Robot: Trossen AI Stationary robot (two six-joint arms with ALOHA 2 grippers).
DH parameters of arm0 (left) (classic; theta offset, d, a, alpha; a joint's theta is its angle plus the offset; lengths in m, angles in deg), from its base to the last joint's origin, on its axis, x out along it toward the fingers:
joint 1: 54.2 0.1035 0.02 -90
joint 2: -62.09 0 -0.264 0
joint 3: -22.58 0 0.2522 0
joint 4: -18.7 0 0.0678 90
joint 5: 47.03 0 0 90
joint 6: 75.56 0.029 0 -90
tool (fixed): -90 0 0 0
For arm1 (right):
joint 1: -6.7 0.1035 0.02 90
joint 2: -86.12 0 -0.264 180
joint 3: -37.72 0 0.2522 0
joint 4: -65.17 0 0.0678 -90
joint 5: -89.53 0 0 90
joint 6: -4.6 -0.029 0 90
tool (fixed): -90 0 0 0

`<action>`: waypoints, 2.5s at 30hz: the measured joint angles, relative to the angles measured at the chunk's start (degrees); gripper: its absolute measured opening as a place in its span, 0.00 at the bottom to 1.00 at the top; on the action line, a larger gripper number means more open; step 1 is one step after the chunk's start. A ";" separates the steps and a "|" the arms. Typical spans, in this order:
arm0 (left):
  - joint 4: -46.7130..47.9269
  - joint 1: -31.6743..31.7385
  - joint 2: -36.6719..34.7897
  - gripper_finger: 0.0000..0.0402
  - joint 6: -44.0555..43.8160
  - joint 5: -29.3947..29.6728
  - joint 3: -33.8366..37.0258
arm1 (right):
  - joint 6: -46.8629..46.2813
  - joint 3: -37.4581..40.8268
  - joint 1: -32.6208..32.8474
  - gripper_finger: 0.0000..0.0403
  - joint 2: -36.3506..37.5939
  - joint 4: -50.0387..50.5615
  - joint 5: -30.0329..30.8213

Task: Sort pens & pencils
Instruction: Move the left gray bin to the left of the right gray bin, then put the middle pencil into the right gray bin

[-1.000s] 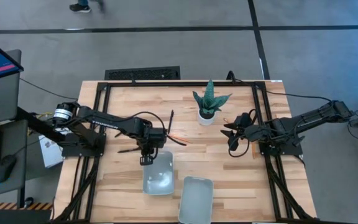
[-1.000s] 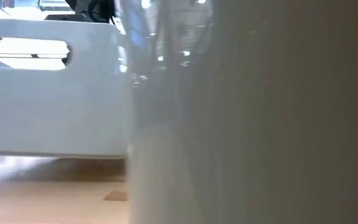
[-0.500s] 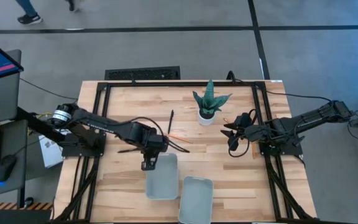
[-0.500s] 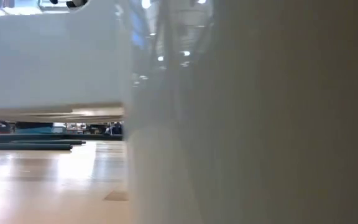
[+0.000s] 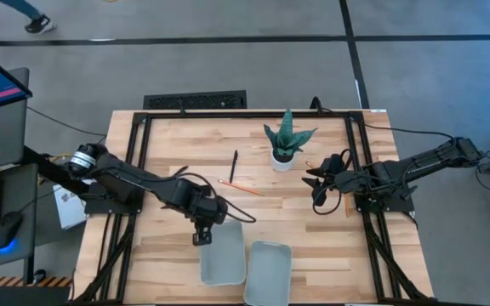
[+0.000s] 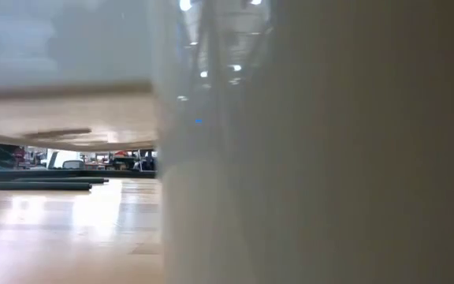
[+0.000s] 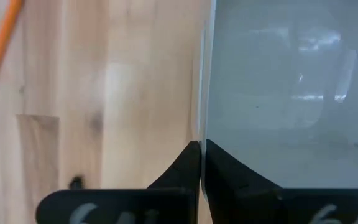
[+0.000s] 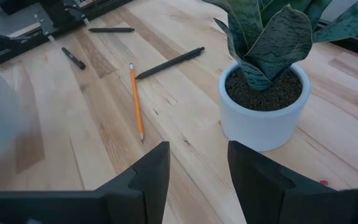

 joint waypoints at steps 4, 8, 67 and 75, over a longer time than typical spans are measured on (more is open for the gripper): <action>-0.15 -1.33 1.06 0.00 -2.99 0.21 -0.08 | 0.95 0.00 0.00 0.45 -0.01 -0.03 -0.02; -2.32 -2.12 4.15 0.00 -3.47 -1.38 -0.09 | 1.46 0.00 0.00 0.45 -0.02 -0.20 -0.02; -1.95 -5.50 17.18 0.27 -12.41 -7.10 -9.38 | 3.53 0.02 0.07 0.45 -0.27 0.92 -1.46; -1.50 -5.50 17.11 0.33 -12.47 -6.84 -9.42 | 4.00 0.02 0.07 0.45 -0.27 0.92 -1.46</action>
